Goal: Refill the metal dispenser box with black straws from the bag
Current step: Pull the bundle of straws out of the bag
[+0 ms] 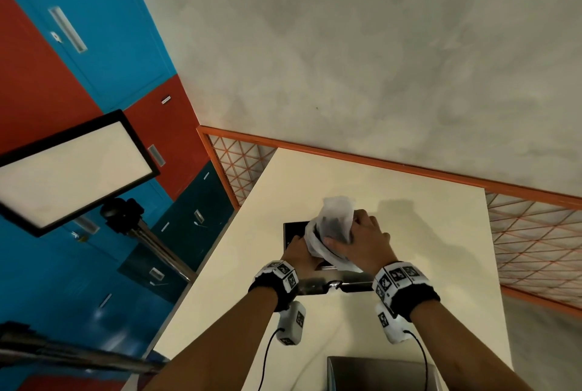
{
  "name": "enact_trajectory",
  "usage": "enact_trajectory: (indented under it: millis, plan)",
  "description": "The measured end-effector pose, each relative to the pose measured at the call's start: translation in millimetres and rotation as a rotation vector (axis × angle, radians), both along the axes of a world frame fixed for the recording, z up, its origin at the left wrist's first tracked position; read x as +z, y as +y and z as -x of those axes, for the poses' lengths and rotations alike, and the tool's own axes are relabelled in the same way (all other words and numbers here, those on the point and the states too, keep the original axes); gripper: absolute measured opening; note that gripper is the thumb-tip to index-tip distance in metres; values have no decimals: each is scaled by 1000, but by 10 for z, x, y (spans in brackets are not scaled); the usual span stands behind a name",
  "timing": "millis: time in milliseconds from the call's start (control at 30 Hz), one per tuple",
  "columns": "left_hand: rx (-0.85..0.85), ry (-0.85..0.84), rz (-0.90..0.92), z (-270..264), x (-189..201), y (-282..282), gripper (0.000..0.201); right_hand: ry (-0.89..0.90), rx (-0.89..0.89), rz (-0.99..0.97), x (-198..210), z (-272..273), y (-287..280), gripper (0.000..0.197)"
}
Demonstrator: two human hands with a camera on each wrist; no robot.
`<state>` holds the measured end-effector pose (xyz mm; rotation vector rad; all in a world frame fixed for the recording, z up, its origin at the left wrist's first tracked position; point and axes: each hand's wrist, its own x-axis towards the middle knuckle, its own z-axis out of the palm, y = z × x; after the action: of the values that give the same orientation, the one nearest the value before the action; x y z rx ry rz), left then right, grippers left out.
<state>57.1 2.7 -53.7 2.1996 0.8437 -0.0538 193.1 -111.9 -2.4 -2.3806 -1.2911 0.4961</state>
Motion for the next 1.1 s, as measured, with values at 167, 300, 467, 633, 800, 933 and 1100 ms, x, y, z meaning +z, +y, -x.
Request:
enact_trajectory:
  millis: [167, 300, 467, 633, 800, 933, 1100]
  plan:
    - [25, -16, 123, -31, -4, 106, 33, -82, -7, -30, 150, 90, 156, 61]
    - [54, -95, 224, -16, 42, 146, 16, -140, 66, -134, 271, 190, 237, 48]
    - [85, -60, 55, 88, -172, 240, 49, -232, 71, 64, 188, 157, 265, 51]
    - [113, -163, -56, 260, 25, 89, 68, 69, 27, -229, 216, -11, 179, 44]
    - [75, -161, -95, 303, -78, 19, 100, 245, -180, -443, 226, -128, 49, 44]
    - [74, -136, -114, 258, -139, -13, 112, 239, -281, -369, 183, -160, 6, 46]
    - [68, -193, -131, 207, -208, -34, 119, 311, -240, -349, 222, -104, -50, 39]
